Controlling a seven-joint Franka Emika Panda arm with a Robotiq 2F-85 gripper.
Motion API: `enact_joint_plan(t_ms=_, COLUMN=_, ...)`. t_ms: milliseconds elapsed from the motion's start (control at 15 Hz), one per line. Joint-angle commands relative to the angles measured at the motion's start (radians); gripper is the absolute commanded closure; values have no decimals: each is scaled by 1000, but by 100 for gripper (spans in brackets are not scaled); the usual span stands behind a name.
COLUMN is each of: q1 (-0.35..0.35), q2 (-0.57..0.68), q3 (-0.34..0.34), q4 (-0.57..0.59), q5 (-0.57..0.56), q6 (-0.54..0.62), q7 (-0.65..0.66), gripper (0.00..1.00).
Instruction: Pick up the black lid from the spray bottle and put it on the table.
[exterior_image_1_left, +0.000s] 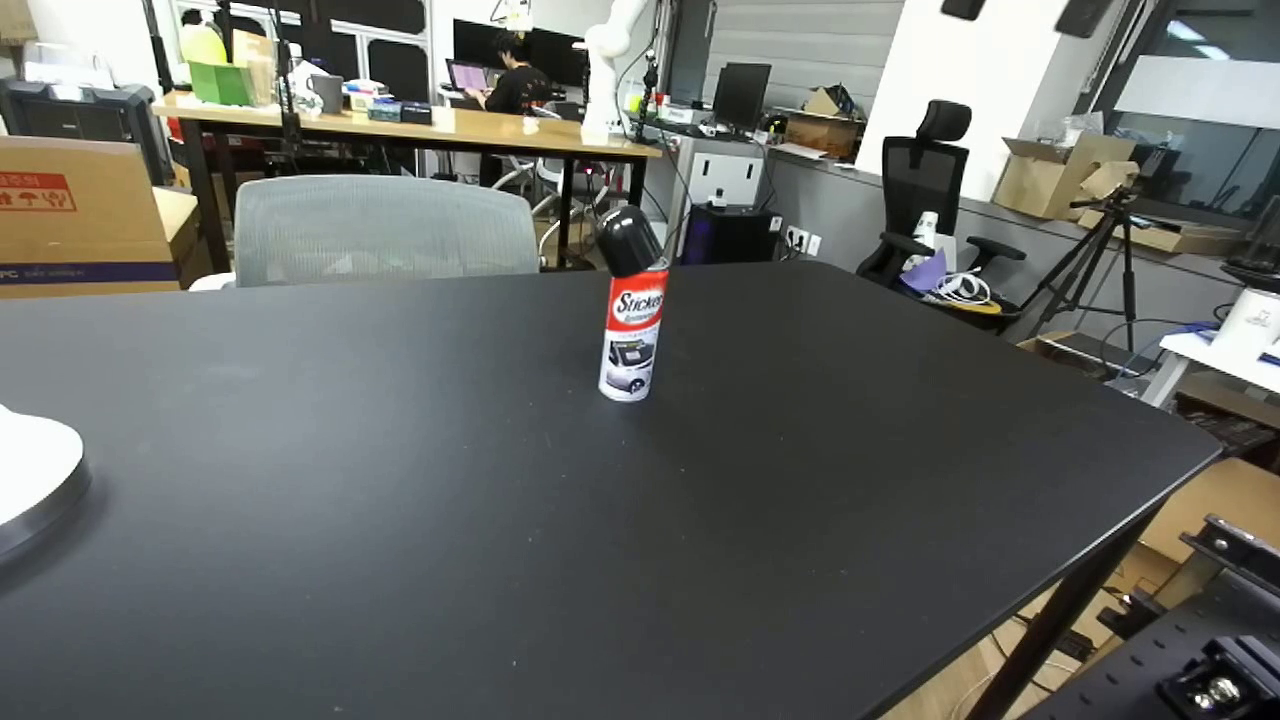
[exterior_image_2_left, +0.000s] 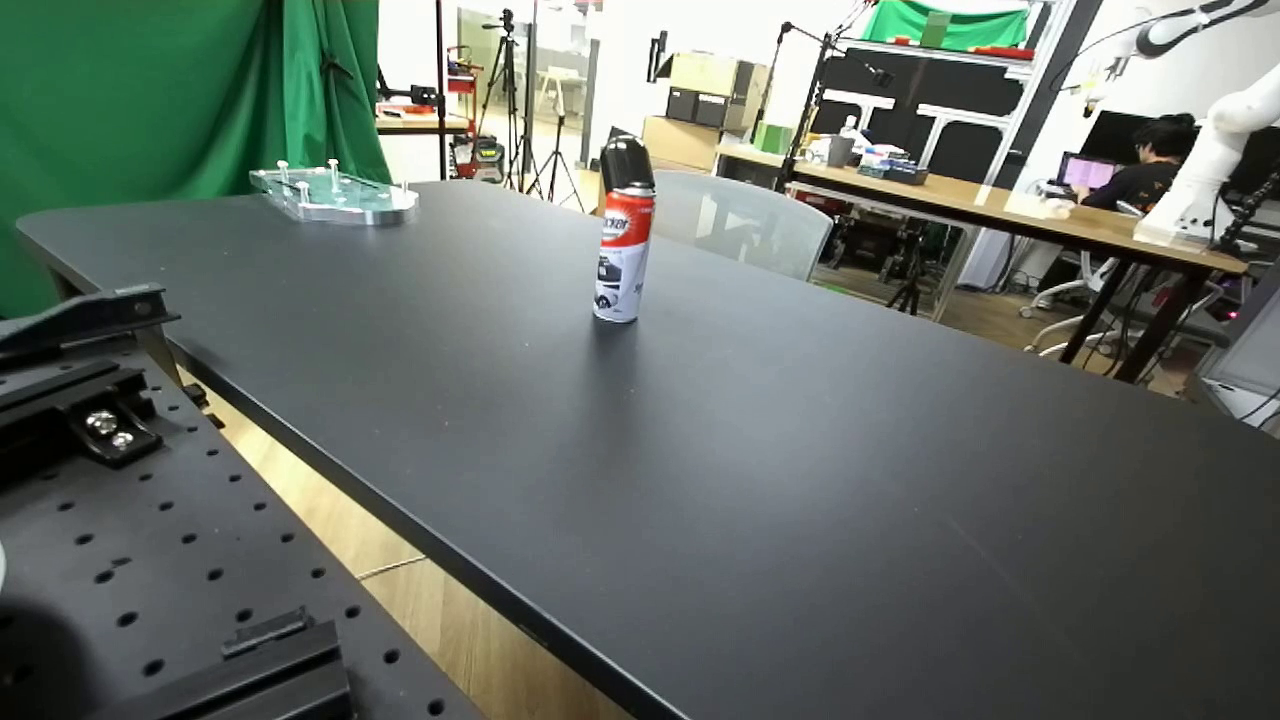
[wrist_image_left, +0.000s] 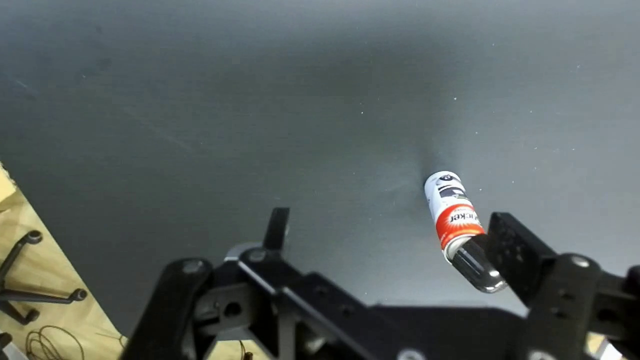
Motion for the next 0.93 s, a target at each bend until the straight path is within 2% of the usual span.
enact_joint_plan(t_ms=0, q1=34, q2=176, q3=55, q4=33, q5=-42, q6=133, q7=21, gripper=0)
enact_joint_plan(t_ms=400, q1=20, q2=457, q3=141, q4=104, q5=-147, q6=371, q7=63, gripper=0)
enact_joint_plan(t_ms=600, q1=15, q2=587, q3=163, q4=171, q5=-204, q6=424, q7=93, gripper=0)
enact_joint_plan(t_ms=867, q1=33, q2=743, q3=165, q4=281, q5=-287, q6=439, q7=137, gripper=0)
